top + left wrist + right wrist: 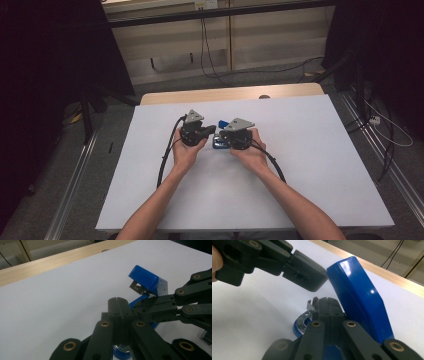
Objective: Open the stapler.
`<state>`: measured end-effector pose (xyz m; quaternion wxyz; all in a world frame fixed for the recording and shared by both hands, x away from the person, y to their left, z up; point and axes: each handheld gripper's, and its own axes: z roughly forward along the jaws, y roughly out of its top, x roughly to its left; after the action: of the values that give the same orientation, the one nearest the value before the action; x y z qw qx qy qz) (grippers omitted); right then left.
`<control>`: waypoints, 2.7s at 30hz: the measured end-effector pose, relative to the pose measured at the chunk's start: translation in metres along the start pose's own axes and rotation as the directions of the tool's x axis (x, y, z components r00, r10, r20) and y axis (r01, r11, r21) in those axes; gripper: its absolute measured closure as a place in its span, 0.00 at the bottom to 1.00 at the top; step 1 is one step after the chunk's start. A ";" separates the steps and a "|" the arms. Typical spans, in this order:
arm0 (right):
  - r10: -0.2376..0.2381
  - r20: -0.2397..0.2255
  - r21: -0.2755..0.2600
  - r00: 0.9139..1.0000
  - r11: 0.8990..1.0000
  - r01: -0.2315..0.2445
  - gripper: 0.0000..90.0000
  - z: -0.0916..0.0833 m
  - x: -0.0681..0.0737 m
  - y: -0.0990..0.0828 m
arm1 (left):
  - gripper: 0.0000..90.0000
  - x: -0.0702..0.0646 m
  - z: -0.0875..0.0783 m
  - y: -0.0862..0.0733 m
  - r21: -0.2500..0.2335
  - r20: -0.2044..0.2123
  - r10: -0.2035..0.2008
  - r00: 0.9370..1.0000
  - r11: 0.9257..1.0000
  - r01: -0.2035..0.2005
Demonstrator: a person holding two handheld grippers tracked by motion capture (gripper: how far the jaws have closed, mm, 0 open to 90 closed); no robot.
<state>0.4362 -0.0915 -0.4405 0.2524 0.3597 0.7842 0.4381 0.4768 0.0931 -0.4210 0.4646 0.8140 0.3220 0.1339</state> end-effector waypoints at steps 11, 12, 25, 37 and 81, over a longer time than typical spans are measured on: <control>0.003 0.010 0.001 1.000 1.000 -0.003 1.00 0.000 -0.002 -0.001 | 1.00 -0.004 0.009 -0.007 0.036 0.003 0.021 1.000 0.999 -0.021; 0.005 0.011 -0.001 1.000 1.000 -0.005 1.00 0.001 -0.002 -0.001 | 1.00 -0.004 0.008 -0.007 0.038 0.001 0.031 1.000 0.999 -0.031; 0.010 0.020 0.003 1.000 1.000 -0.010 1.00 0.000 0.000 -0.002 | 1.00 -0.004 0.009 -0.010 0.043 0.012 0.030 0.999 0.999 -0.031; 0.006 0.036 0.001 0.999 1.000 -0.006 1.00 0.003 0.004 -0.003 | 1.00 -0.003 0.012 -0.018 0.049 -0.004 0.026 1.000 0.998 -0.026; 0.060 0.090 -0.072 0.994 0.996 -0.054 1.00 -0.001 0.002 0.004 | 1.00 -0.003 0.012 -0.021 0.022 0.005 0.040 0.999 0.999 -0.040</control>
<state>0.4357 -0.0884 -0.4364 0.2881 0.3926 0.7454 0.4552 0.4726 0.0911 -0.4453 0.4536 0.8255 0.3062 0.1379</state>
